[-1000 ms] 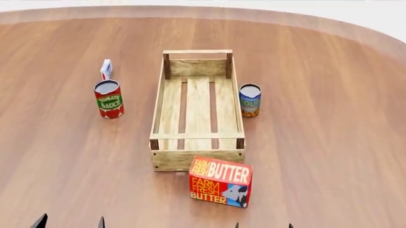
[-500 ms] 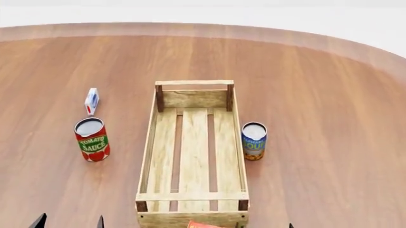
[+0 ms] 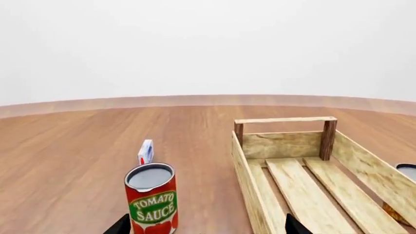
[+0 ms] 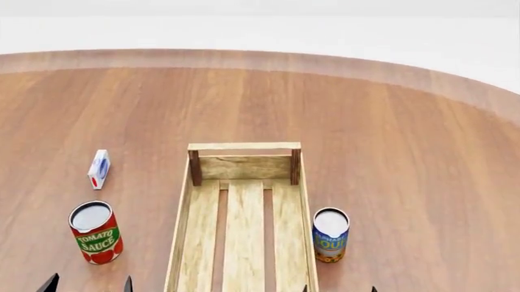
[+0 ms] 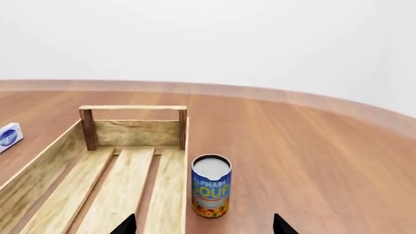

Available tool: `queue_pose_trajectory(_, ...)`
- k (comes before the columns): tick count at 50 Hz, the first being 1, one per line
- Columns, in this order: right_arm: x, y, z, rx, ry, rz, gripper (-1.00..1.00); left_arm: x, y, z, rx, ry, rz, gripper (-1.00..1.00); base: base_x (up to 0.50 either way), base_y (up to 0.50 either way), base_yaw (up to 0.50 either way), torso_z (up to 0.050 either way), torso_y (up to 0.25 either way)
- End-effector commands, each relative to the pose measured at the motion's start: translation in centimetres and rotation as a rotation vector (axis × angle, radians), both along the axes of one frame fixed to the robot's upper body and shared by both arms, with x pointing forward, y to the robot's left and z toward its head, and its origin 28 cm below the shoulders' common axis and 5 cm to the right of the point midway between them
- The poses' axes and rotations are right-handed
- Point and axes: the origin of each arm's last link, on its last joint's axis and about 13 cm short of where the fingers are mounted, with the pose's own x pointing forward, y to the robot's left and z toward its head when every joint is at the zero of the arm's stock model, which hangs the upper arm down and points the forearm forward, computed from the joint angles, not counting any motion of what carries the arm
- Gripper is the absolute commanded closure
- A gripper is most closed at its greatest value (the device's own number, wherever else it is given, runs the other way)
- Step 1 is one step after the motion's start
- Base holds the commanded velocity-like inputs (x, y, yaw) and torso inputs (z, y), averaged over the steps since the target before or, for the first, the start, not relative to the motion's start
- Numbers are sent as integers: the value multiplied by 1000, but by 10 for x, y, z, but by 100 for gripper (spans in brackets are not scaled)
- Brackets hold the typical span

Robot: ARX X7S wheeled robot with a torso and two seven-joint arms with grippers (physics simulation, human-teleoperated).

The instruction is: Pick up the butter and put it in the tray.

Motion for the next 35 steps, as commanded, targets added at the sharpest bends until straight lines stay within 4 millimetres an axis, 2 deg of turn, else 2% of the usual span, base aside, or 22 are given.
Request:
queue_pose_trajectory(1,1,0,-2,-2,28,-17,-100,-1,0,-1,-1,3,0,-100,0,0,0,0,0)
queue_pose_trajectory(10,3,1,-1,16,80,-14,-100,0,2,0,-8,4,10,-100,0,0,0,0,0)
queue_pose_trajectory(17,10,-5,16,54,78,-20,-100,1,4,2,-16,7,25,-100,0,0,0,0,0)
queue_pose_trajectory(26,24,-20,88,116,36,-3,-100,1,3,2,-17,9,32,-100,0,0,0,0,0)
queue_pose_trajectory(27,27,-23,107,115,37,7,-100,2,3,2,-16,12,31,-100,0,0,0,0,0)
queue_pose_trajectory(31,36,-29,150,82,77,46,-100,2,3,2,-16,13,29,-100,0,0,0,0,0)
queue_pose_trajectory(35,38,-30,167,44,81,93,-100,2,3,2,-19,14,30,-100,0,0,0,0,0)
